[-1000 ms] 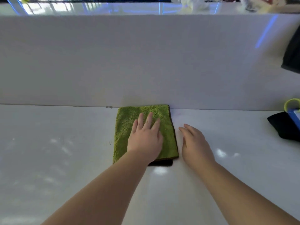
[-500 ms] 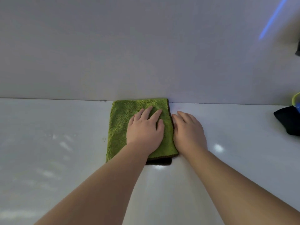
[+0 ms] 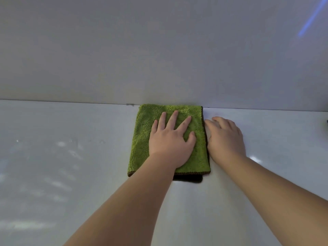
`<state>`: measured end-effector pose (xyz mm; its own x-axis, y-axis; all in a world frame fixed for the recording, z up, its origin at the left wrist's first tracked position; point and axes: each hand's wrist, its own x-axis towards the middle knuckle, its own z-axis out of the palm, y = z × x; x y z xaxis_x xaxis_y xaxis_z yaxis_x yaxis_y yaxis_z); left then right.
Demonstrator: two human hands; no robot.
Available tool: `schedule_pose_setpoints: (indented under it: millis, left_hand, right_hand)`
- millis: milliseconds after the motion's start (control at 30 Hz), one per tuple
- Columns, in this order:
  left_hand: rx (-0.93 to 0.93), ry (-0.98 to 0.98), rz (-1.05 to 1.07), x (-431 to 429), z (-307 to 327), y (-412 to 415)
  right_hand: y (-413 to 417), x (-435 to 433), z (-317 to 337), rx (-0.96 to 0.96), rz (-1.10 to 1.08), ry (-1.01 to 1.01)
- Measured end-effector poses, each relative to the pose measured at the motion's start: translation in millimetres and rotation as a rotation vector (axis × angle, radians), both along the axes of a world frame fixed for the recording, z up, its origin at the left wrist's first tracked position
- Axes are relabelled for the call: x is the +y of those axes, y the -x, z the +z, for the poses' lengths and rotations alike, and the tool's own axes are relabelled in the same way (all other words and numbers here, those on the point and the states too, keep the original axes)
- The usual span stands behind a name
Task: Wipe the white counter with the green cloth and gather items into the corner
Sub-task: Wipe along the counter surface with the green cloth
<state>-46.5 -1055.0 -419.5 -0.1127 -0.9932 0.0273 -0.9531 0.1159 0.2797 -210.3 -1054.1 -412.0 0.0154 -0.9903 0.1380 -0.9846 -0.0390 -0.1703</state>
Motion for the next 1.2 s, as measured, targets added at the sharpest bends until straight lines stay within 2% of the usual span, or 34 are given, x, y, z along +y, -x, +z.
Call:
schedule_pose_setpoints:
  millis: [233, 500, 667, 933, 1200]
  left_hand:
    - [-0.014, 0.013, -0.022, 0.4, 1.2, -43.1]
    - [-0.07, -0.029, 0.019, -19.7, 4.3, -128.3]
    - [-0.082, -0.033, 0.028, -22.8, 4.8, -170.1]
    - [-0.154, -0.051, 0.151, -19.7, 0.9, -183.8]
    - [-0.179, -0.069, 0.167, -17.1, 1.2, -179.6]
  right_hand:
    - [-49.8, -9.0, -1.8, -0.218, 0.012, 0.044]
    - [-58.6, -5.7, -9.7, -0.008, -0.002, 0.061]
    - [-60.4, -4.2, -5.6, 0.005, -0.024, 0.052]
    - [-61.1, -5.3, -5.2, 0.028, -0.03, 0.057]
    - [-60.0, -6.9, -8.2, 0.041, -0.027, 0.077]
